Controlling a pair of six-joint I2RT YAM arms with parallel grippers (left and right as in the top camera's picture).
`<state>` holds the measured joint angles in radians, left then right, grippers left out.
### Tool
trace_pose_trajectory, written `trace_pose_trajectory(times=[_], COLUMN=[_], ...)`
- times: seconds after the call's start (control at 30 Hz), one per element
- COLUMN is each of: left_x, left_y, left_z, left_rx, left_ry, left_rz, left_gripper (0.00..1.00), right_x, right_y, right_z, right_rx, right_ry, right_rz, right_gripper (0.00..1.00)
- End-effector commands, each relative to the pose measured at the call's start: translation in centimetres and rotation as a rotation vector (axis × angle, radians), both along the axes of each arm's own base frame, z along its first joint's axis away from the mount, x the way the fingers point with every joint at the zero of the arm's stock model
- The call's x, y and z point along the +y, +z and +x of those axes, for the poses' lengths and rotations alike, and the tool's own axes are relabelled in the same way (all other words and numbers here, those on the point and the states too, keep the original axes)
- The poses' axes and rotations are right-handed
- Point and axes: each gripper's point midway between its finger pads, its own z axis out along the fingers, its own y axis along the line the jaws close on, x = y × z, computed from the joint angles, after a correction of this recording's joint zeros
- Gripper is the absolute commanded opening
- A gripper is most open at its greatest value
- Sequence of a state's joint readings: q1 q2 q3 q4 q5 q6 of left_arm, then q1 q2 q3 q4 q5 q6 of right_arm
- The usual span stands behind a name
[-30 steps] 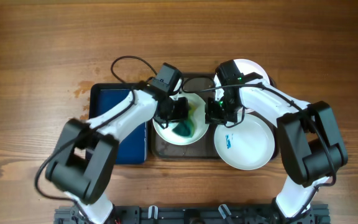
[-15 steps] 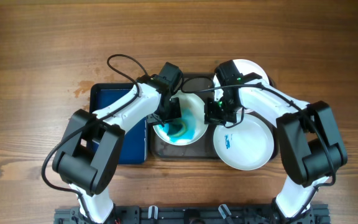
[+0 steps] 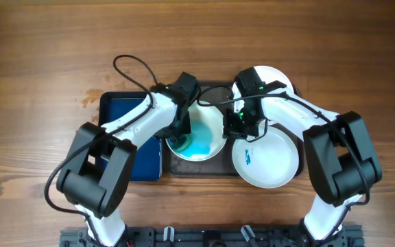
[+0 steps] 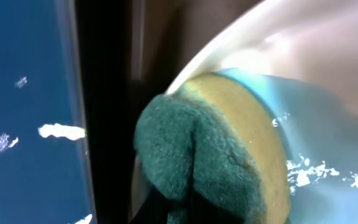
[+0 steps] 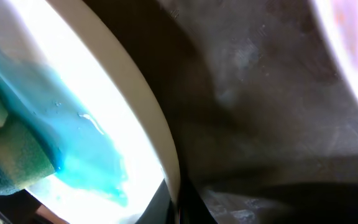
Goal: Clean dirty plates on tray and stack at the side
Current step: 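Scrub the held plate's surface with the sponge in the left gripper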
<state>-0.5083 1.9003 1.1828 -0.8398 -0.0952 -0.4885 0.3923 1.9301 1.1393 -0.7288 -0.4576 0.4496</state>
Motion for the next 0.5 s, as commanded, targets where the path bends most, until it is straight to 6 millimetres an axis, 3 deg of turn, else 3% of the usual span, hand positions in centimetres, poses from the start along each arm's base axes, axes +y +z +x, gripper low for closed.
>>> trace_pose_trajectory(times=[0.0, 0.27, 0.4, 0.47], left_x=[-5.4, -14.3, -16.7, -16.9], left_y=[-3.6, -1.3, -0.3, -0.4], left_z=[-3.9, -6.6, -6.8, -6.0], left_rx=[0.173, 0.203, 0.188, 0.157], left_ry=[-0.211, -0.378, -0.411, -0.390], left_rz=[-0.252, -0.601, -0.700, -0.696], left_gripper=[0.04, 0.04, 0.04, 0.04], right_x=[-1.6, -1.6, -1.6, -1.6], right_y=[-1.3, -1.3, -1.3, -1.3], right_z=[-0.4, -0.4, -0.4, -0.4], right_rx=[0.024, 0.022, 0.023, 0.024], right_ry=[-0.015, -0.015, -0.014, -0.014], right_rz=[-0.068, -0.068, -0.068, -0.068], right_gripper=[0.04, 0.04, 0.04, 0.04])
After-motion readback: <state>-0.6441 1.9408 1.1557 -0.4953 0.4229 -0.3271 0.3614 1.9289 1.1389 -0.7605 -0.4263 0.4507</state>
